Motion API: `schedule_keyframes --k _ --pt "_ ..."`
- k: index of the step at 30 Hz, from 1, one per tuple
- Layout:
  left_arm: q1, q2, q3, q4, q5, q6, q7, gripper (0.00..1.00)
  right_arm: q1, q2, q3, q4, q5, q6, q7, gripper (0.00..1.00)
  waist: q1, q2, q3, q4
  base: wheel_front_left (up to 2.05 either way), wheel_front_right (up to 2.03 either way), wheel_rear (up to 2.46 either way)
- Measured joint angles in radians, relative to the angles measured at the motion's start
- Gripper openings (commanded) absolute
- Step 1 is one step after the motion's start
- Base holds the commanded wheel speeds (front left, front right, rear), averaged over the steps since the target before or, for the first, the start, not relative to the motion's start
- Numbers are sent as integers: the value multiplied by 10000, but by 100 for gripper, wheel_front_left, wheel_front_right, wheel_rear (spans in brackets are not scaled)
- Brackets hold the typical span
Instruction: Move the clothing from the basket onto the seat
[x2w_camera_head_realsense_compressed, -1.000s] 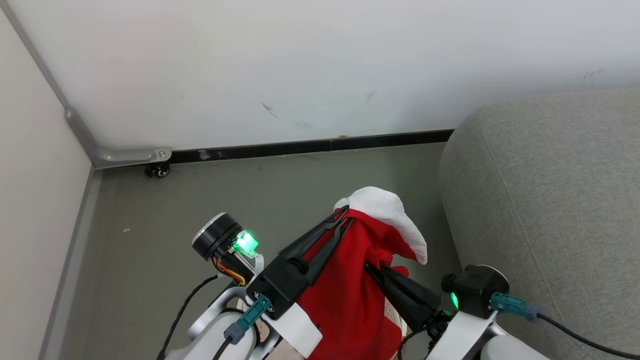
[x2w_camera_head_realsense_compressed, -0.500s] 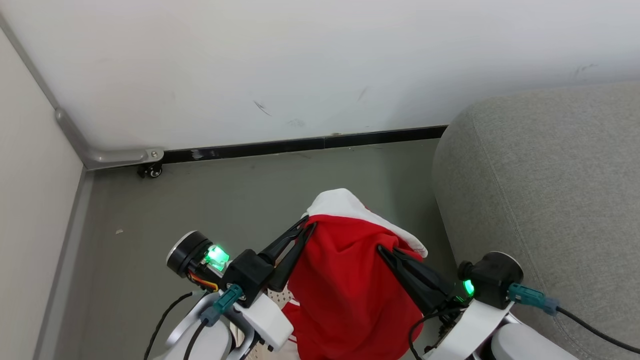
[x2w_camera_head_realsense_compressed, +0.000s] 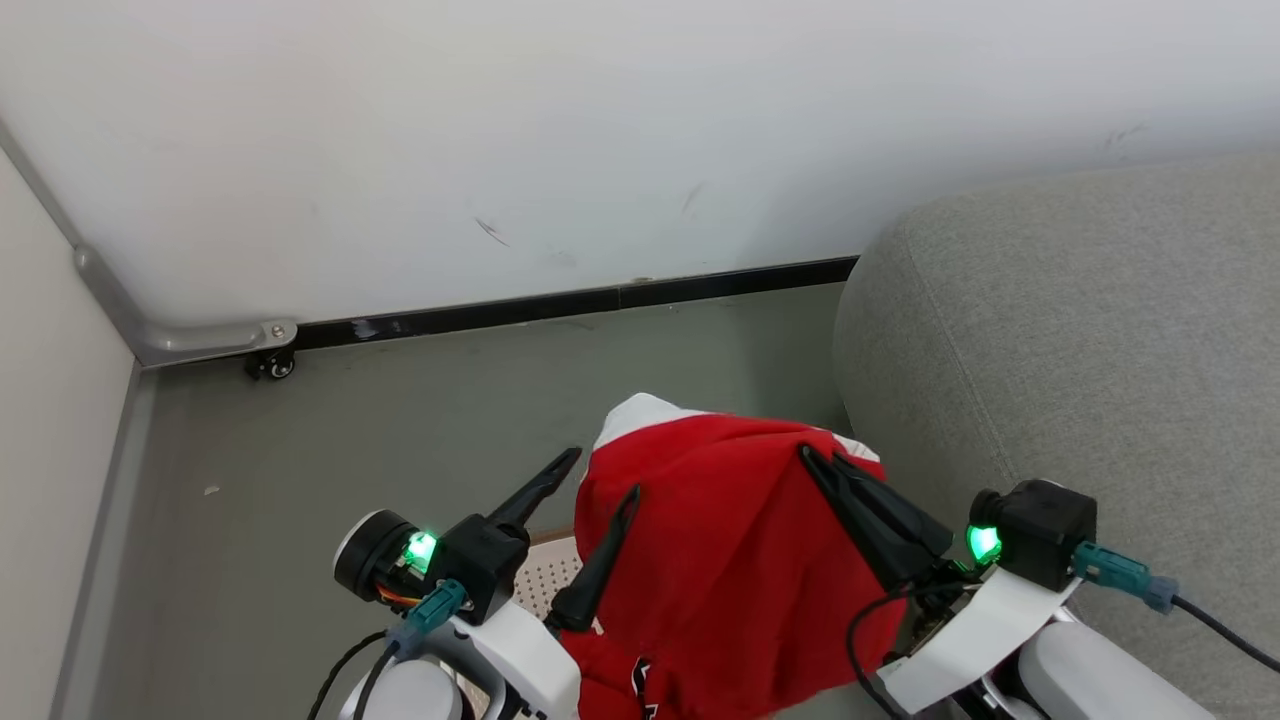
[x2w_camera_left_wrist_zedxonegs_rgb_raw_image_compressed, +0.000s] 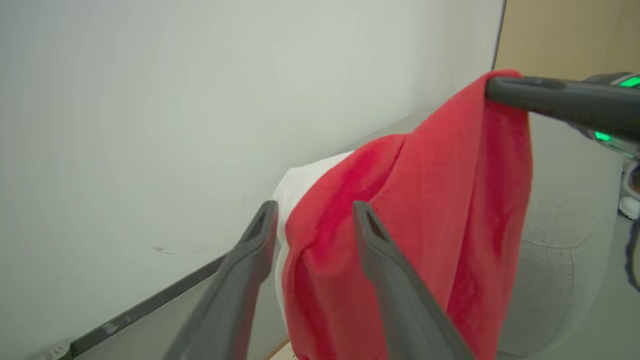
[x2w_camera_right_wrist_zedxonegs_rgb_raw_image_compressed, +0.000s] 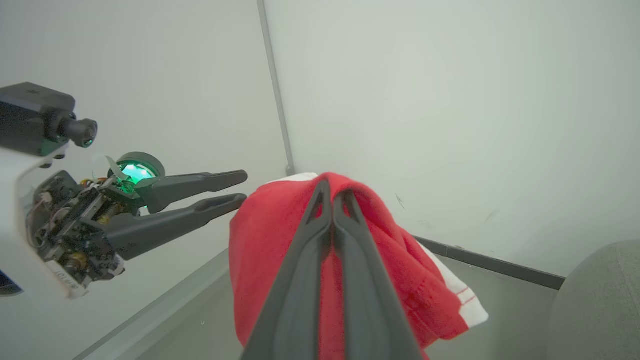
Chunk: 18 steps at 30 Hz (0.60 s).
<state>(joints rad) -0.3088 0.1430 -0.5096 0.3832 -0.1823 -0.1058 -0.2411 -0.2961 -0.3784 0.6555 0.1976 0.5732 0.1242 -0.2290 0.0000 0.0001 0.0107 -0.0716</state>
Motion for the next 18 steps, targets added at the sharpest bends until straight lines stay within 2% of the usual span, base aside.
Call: schedule_keyframes --k 10,18 --pt "384 48 514 174 -366 92 -13 100 41 -410 -1394 -100 -115 0 -98 0 0 0 -141 -276 0 0 0" --pt "386 15 863 190 -614 242 -56 100 751 -623 -2426 -447 -351 0 -100 0 0 0 -193 -686 0 0 0"
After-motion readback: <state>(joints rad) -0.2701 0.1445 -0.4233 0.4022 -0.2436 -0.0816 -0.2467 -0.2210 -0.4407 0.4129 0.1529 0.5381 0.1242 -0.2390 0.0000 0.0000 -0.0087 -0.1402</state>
